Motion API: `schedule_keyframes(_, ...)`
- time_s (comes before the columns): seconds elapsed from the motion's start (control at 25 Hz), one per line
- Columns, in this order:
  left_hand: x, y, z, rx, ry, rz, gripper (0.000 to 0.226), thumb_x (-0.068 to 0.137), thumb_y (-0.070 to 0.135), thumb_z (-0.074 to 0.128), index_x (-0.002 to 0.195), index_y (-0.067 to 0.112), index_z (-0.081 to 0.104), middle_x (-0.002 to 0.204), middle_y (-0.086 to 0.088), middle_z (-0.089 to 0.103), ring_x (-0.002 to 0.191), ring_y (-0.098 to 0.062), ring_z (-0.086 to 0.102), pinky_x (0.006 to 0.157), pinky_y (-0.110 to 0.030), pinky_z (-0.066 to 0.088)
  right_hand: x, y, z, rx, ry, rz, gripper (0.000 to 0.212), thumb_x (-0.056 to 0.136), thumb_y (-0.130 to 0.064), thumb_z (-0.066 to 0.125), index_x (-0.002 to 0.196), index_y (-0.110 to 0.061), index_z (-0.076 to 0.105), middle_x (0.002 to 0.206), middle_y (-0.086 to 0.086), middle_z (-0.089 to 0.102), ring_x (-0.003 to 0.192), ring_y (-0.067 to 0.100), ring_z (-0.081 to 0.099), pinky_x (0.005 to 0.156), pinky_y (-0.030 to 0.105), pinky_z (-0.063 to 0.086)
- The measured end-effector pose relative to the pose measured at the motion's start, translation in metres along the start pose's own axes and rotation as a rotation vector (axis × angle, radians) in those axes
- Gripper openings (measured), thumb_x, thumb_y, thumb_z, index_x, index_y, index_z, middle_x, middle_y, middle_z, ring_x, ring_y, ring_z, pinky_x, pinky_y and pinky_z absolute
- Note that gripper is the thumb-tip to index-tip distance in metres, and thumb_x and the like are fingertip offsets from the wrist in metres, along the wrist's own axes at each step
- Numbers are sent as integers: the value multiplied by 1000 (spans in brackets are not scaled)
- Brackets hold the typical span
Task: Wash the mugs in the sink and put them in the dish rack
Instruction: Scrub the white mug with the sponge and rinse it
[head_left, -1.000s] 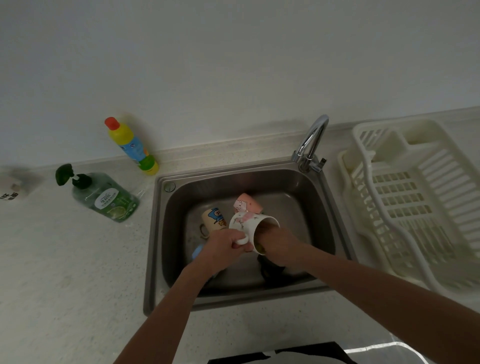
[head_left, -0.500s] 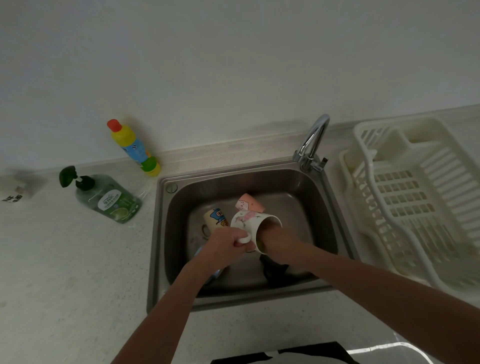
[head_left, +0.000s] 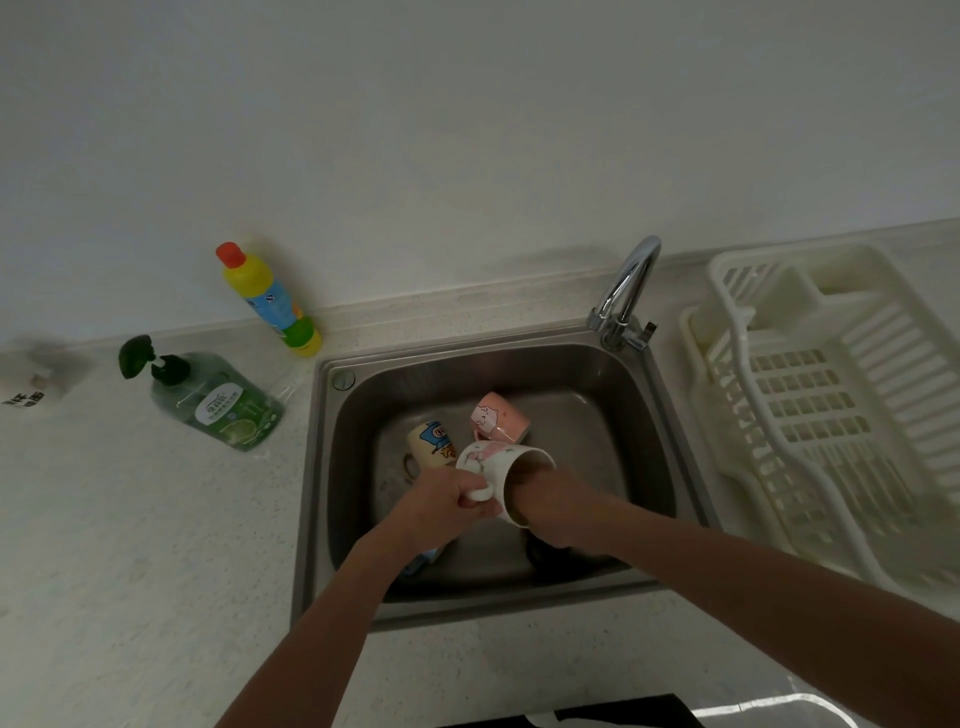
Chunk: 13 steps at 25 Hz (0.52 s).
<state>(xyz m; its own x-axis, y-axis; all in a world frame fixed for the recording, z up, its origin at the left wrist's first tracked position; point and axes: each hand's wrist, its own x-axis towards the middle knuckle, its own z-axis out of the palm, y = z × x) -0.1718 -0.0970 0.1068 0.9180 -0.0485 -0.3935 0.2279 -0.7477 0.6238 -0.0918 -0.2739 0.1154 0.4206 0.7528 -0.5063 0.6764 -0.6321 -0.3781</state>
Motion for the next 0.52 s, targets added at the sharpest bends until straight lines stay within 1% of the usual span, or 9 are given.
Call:
schedule_keyframes(0.08,2,1,-5,-21,40,3,17,89,30,71,101,17,72,106,5,69,103,-4,61,92,-20,49,8,-14,-9,389,22,118,35,99,-8,48,133,-2,54,129,17,56,121,36,53,102,42,44)
schedule_keyframes(0.12,1,-2,-8,-47,68,0,15,88,29,72,95,16,72,97,7,69,94,-1,62,86,-17,50,8,-18,-9,619,18,142,35,100,-12,49,134,-5,52,123,13,58,114,32,56,100,41,47)
schedule_keyframes(0.16,0,-6,-11,-63,89,-17,14,88,28,73,92,15,72,88,10,67,86,1,61,80,-14,48,8,-20,-8,706,10,123,36,101,-17,50,136,-10,50,121,8,56,109,26,55,99,38,50)
schedule_keyframes(0.2,-3,-10,-12,-70,99,-30,13,87,28,73,92,16,73,82,14,65,81,2,60,76,-13,46,3,-19,-8,702,-2,71,37,102,-22,50,138,-16,49,124,5,53,109,20,52,99,35,49)
schedule_keyframes(0.24,-6,-14,-12,-70,94,-40,13,87,28,73,94,17,73,81,15,64,81,2,61,77,-14,47,-3,-12,-6,542,-30,6,38,102,-24,49,139,-19,47,132,5,51,112,18,50,101,33,46)
schedule_keyframes(0.32,-9,-16,-9,-51,78,-36,17,88,30,72,100,18,73,94,12,69,93,-2,64,86,-20,52,-10,4,0,10,-25,-118,41,100,-23,51,141,-20,46,143,7,49,124,24,50,105,37,44)
schedule_keyframes(0.4,-8,-9,-7,-39,66,-22,21,88,31,71,104,17,73,106,5,72,101,-3,62,88,-15,50,-7,15,4,-329,53,-202,49,98,-18,54,145,-18,42,151,6,43,136,27,42,111,43,37)
schedule_keyframes(0.44,-6,-4,-7,-38,70,-7,21,89,30,71,104,16,74,107,4,72,100,-1,61,84,-8,47,-1,14,2,-297,83,-182,54,98,-17,54,149,-16,37,155,6,37,141,27,36,115,43,32)
schedule_keyframes(0.52,-2,6,-7,-25,83,18,19,89,30,71,101,15,74,104,6,71,95,3,58,75,-1,43,13,-1,-7,29,37,-23,58,100,-17,51,153,-13,27,159,7,30,144,26,32,119,37,28)
